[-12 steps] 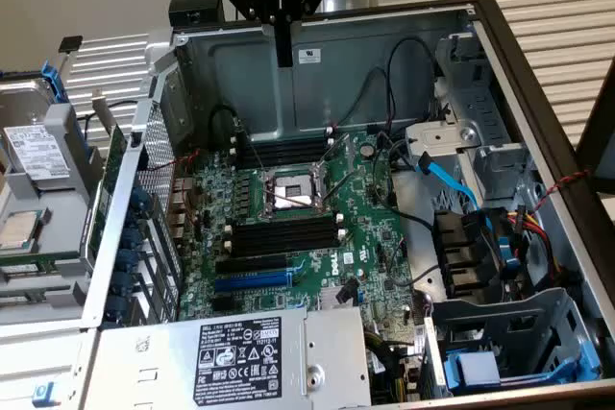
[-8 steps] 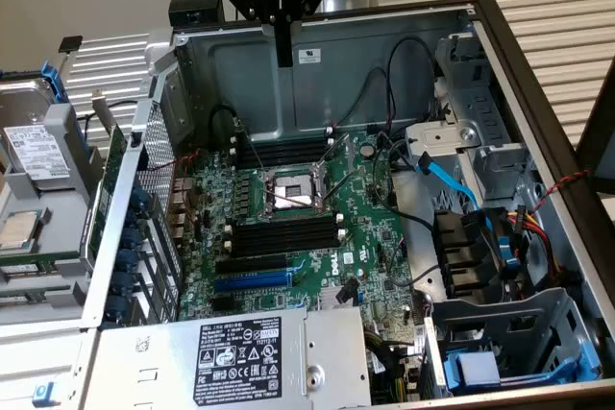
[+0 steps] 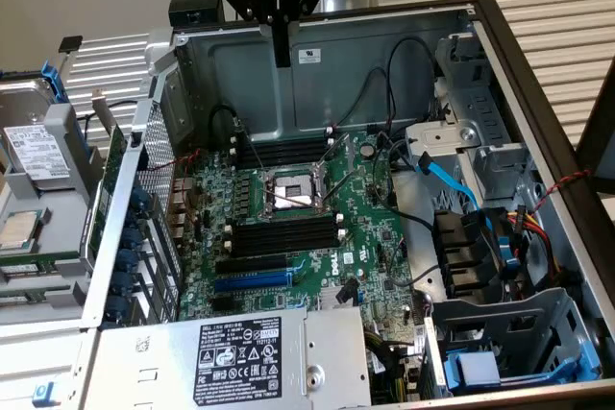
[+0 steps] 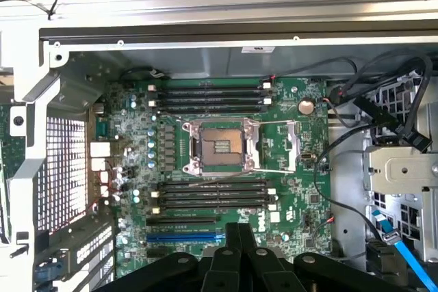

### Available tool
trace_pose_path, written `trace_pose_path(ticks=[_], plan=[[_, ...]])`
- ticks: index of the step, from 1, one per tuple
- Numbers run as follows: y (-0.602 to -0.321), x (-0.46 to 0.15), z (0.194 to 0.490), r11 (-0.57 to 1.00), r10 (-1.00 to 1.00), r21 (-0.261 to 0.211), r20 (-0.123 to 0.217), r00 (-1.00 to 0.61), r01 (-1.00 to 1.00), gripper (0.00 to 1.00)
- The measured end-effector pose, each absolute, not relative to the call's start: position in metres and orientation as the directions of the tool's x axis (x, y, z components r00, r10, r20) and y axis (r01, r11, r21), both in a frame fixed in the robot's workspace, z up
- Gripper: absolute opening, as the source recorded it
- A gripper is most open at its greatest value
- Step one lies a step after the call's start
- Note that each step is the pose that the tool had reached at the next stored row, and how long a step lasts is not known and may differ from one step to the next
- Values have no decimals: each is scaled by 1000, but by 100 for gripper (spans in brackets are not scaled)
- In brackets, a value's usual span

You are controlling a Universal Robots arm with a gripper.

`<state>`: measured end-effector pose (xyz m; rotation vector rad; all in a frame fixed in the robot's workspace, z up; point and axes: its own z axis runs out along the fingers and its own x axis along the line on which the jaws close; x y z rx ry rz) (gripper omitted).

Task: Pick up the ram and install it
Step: 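Reach for the ram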

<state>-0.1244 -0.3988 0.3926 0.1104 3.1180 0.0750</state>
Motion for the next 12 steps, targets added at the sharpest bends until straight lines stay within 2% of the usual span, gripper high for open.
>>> trace_pose_path(ticks=[12], plan=[[-399, -140, 393, 996, 71, 49, -19, -997, 70, 11]])
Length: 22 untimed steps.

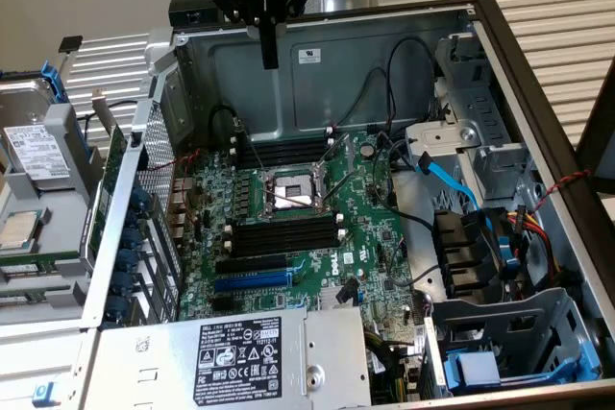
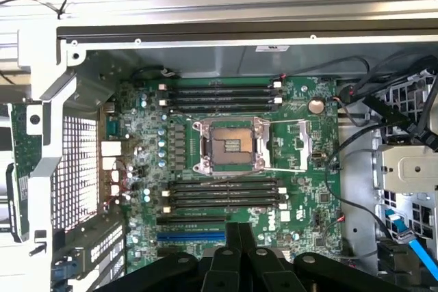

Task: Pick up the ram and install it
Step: 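Reach for the ram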

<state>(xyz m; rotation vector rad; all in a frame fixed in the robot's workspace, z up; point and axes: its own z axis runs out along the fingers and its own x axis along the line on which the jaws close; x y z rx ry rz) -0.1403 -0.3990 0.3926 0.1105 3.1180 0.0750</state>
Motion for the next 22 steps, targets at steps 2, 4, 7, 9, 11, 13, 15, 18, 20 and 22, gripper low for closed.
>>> trace_pose_path(ticks=[2, 4, 7, 9, 11, 13, 15, 18, 20, 22], plan=[[-399, -147, 393, 996, 71, 49, -19, -997, 70, 11], [-399, -153, 393, 996, 71, 49, -19, -997, 70, 11], [-399, -162, 393, 996, 71, 49, -19, -997, 70, 11], [-399, -169, 393, 996, 71, 49, -19, -997, 70, 11], [-399, -178, 393, 996, 71, 49, -19, -997, 70, 11], [-399, -186, 393, 996, 71, 49, -19, -997, 70, 11], [-399, -193, 393, 996, 71, 49, -19, -997, 70, 11], [-399, -206, 393, 996, 71, 49, -19, -997, 70, 11], [-399, -215, 393, 996, 71, 49, -19, -997, 70, 11], [-400, -224, 393, 996, 71, 49, -19, -997, 70, 11]])
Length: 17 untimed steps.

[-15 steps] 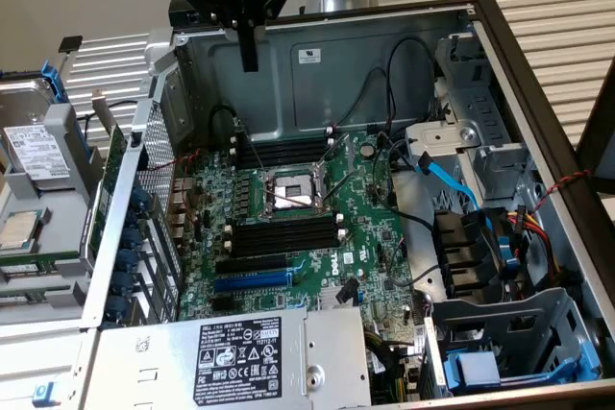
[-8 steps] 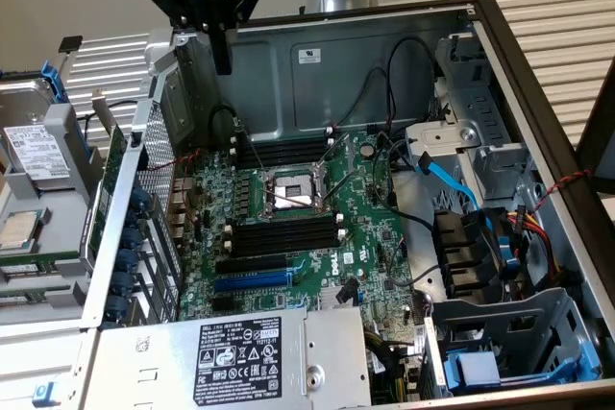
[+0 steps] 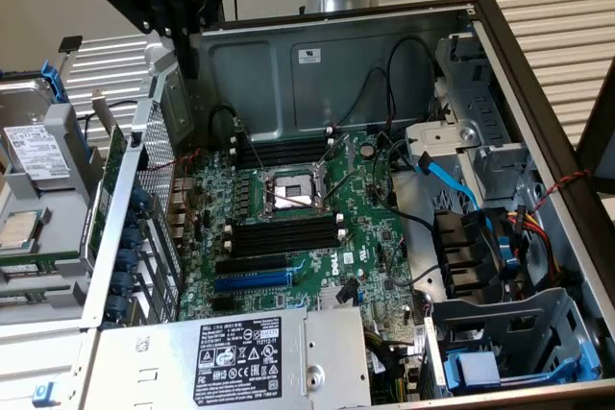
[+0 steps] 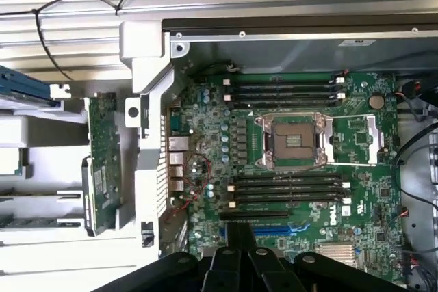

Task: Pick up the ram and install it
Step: 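Reach for the ram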

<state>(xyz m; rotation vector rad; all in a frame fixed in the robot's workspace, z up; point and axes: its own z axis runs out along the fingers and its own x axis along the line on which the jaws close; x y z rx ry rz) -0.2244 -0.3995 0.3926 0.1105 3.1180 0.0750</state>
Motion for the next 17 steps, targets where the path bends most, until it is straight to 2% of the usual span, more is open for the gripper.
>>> trace_pose_path(ticks=[17], plan=[[-401, -302, 393, 996, 71, 49, -19, -997, 70, 11]])
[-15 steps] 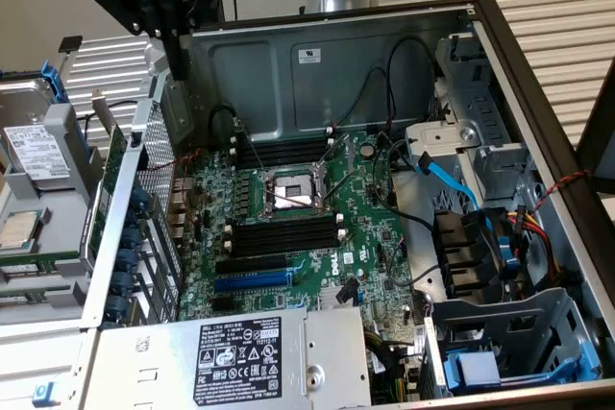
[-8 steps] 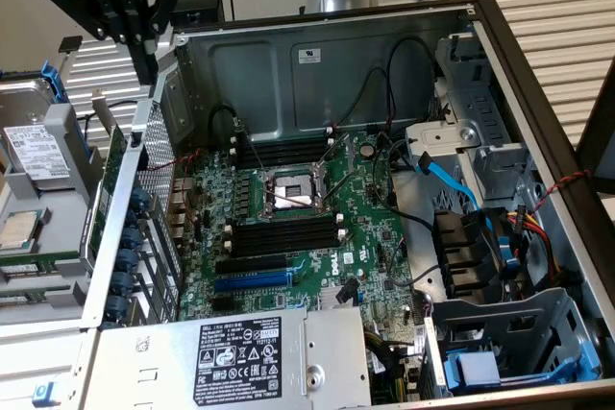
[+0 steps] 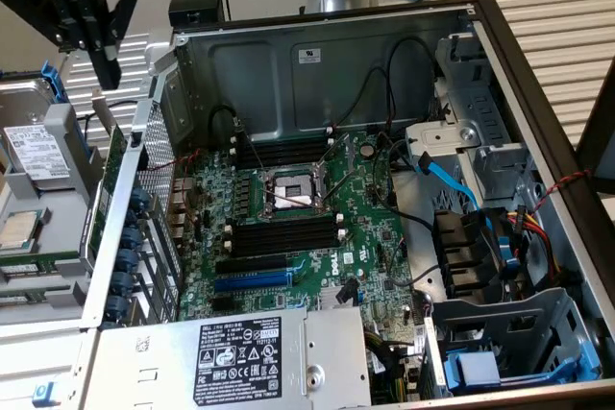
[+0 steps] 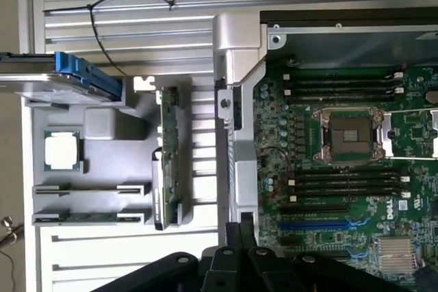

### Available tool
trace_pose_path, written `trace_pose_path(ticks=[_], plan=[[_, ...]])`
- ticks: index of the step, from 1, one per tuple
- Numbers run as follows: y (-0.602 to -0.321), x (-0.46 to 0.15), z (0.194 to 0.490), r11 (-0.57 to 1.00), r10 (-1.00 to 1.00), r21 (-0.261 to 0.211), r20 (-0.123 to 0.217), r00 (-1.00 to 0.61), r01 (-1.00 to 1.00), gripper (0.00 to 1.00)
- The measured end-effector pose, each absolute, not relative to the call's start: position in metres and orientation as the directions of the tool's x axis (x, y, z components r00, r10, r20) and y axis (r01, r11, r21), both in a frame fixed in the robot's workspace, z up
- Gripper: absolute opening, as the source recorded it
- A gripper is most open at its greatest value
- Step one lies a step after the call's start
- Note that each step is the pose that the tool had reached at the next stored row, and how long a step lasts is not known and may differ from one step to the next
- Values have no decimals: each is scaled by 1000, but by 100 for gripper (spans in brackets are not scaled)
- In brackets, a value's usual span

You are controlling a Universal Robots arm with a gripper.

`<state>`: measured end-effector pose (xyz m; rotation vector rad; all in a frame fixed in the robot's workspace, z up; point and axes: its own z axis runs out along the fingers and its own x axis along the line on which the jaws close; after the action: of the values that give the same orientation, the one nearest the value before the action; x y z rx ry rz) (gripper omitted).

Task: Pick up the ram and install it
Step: 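Reach for the ram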

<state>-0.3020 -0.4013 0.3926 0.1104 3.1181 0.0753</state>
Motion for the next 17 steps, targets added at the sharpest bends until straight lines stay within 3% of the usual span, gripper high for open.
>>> trace_pose_path(ticks=[17], plan=[[-404, -369, 393, 996, 71, 50, -19, -997, 70, 11]])
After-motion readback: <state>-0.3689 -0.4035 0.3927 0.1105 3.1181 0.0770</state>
